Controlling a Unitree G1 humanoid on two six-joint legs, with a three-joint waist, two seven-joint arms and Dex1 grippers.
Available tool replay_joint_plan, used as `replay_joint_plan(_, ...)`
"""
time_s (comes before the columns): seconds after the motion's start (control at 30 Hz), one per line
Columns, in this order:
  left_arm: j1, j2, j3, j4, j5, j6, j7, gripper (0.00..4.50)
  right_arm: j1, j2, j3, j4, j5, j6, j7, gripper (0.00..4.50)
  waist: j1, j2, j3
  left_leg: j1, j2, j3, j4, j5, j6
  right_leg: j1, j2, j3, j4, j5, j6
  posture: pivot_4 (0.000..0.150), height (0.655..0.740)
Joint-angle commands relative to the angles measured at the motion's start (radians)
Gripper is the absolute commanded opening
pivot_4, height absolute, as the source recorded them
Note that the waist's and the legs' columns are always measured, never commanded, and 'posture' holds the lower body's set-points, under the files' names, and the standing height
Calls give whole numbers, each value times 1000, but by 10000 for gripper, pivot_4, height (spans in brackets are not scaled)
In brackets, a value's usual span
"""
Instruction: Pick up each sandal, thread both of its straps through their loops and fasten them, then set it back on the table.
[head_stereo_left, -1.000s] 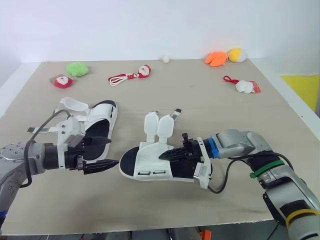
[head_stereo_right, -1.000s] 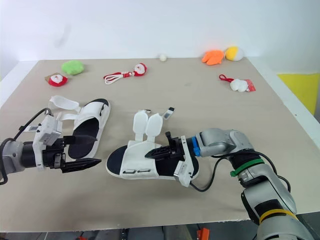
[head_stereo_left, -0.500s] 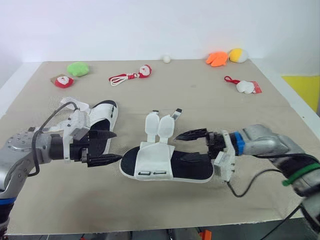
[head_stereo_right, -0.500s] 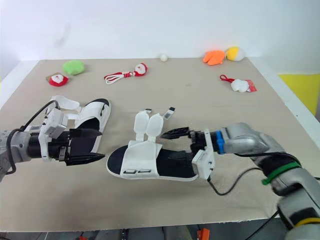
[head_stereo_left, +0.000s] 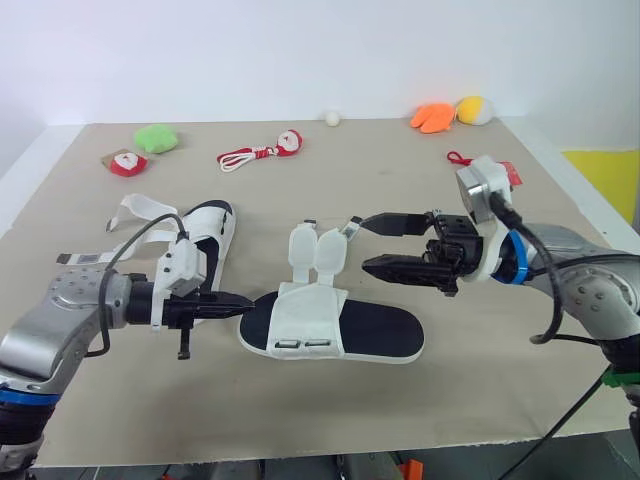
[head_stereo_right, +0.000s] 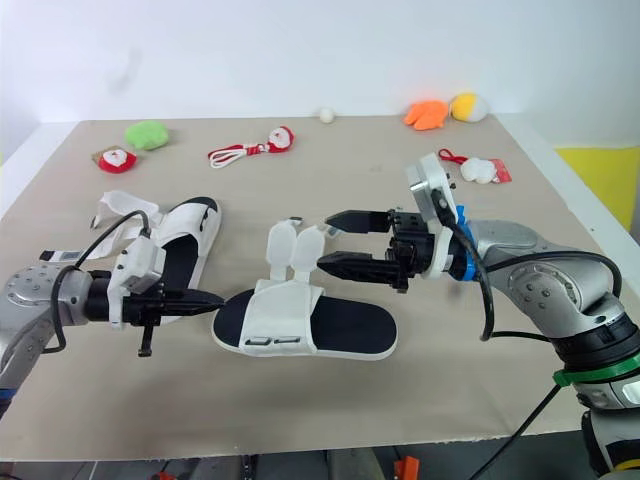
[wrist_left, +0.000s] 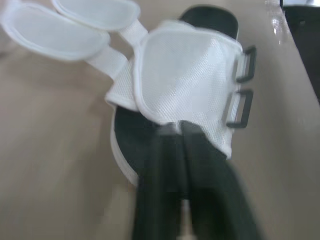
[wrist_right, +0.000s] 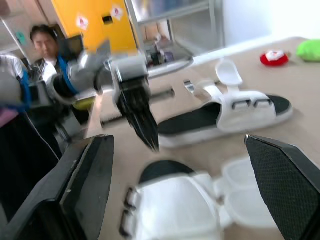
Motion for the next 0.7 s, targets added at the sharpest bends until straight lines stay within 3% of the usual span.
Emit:
replay_joint_plan(0.03,-38,-25,-42,47,57,-56,-12,951,3,61,-80,-66,-25,58,-55,45000,0,0,0,0,0,0,0,0,0,0,0,0,0,0,0,1500,7400)
replay_joint_plan(0.7,-63,-149,-185,139,214,-120,11,951,-1,221,-203,-123,-131,205,-98,45000,1,0,0,-2,-1,-2,0,0,0,0,0,-2,0,0,1,1500,7400)
